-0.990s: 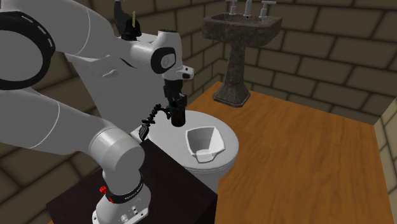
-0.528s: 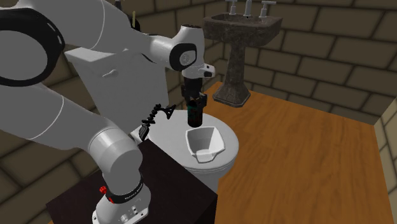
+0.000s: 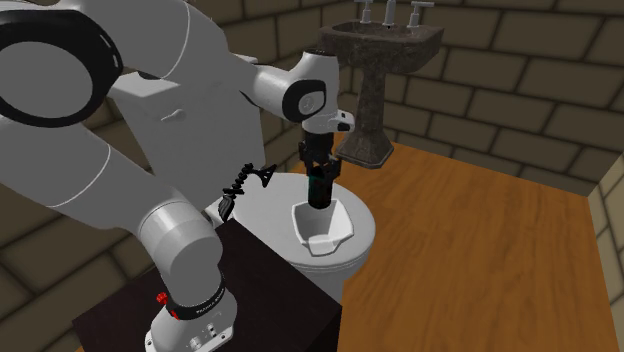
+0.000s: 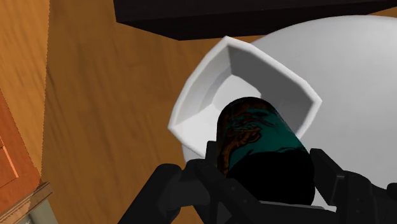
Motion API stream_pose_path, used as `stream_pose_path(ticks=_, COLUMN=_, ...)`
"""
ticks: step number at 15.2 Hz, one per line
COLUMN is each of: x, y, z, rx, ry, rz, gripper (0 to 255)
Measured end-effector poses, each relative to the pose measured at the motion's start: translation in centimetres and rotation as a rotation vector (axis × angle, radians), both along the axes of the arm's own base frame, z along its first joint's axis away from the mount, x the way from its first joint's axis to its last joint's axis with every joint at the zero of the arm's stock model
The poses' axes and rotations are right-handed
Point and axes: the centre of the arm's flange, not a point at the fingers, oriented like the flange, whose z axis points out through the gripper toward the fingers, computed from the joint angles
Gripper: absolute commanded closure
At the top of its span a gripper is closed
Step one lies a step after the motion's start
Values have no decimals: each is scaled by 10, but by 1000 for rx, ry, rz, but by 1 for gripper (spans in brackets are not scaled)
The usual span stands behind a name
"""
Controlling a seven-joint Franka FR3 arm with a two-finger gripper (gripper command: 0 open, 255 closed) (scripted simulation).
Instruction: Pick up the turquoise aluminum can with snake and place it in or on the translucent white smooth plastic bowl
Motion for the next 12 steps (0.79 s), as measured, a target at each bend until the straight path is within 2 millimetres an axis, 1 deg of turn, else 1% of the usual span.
stream_pose_path(ticks=12, x=0, y=0, z=-64, rx=0, ry=0, rz=0, gripper=255)
